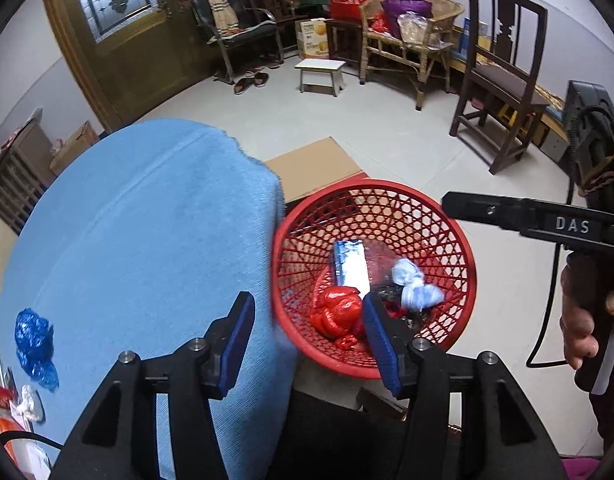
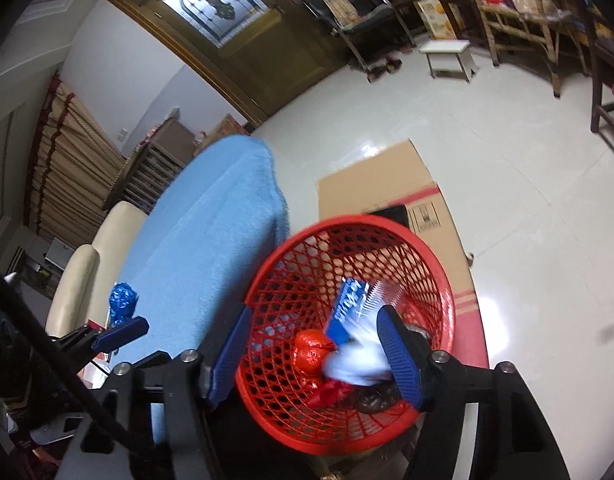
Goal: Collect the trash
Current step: 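Open both grippers to drop the red bag and cloth into the basket, then move both tools back over the table toward the blue bag and white paper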
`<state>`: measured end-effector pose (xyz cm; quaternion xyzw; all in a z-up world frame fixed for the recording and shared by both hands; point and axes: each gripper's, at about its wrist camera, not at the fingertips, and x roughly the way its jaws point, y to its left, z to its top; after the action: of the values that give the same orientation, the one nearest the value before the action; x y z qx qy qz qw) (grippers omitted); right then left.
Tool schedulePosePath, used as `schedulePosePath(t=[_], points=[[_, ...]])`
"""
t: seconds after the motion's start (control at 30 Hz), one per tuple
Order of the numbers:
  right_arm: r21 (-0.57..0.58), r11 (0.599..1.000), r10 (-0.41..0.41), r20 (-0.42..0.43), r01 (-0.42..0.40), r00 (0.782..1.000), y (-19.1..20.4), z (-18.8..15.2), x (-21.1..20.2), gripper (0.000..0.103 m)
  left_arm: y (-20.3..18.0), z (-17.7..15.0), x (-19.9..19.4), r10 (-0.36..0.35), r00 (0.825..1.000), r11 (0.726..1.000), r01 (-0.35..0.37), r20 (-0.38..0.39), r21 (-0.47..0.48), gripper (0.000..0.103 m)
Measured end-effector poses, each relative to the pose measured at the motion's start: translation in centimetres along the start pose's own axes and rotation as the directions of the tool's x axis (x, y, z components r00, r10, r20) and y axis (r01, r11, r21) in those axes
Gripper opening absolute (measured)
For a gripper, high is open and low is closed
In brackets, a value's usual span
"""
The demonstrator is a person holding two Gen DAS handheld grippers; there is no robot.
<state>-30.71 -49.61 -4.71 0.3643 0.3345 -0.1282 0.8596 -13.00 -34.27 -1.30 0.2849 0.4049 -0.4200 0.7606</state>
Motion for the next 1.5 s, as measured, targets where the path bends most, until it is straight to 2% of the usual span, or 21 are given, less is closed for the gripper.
schedulePosePath(t=[0.1, 0.3, 0.53, 0.77, 1.2, 1.5], points=[[-0.02, 1.0, 0.001, 0.021, 0.0, 1.0, 0.6, 0.1, -0.4, 0.069, 0.7, -0.3, -0.6, 0.017, 1.0, 1.0, -0.017, 0.009, -0.026, 0.057], [-0.037, 0.999, 0.01, 0.034, -0.009, 0.999, 1.4, 0.1, -0.6, 0.069, 1.4, -0.7, -2.3, 0.1, 0.994, 0.994, -0.098, 0.04, -0.041, 0.058], [-0.095, 0.995, 0.023, 0.066, -0.017, 0.998, 3.3, 0.2, -1.5, 0.069, 3.2, -1.4, -4.7, 0.192, 0.979, 0.978, -0.184, 0.075, -0.094, 0.06], [-0.152, 0.988, 0.041, 0.052, -0.033, 0.998, 5.6, 0.1, -1.5, 0.069, 5.8, -2.8, -6.9, 0.262, 0.96, 0.955, -0.244, 0.095, -0.171, 0.061], [-0.254, 0.966, 0.061, 0.012, -0.056, 0.998, 10.8, -1.0, -0.3, 0.069, 9.4, -6.2, -8.5, 0.295, 0.952, 0.925, -0.263, 0.083, -0.274, 0.061], [-0.32, 0.945, 0.067, -0.038, -0.076, 0.997, 14.8, -2.1, 1.5, 0.069, 12.9, -9.3, -9.4, 0.316, 0.947, 0.885, -0.273, 0.058, -0.377, 0.061]])
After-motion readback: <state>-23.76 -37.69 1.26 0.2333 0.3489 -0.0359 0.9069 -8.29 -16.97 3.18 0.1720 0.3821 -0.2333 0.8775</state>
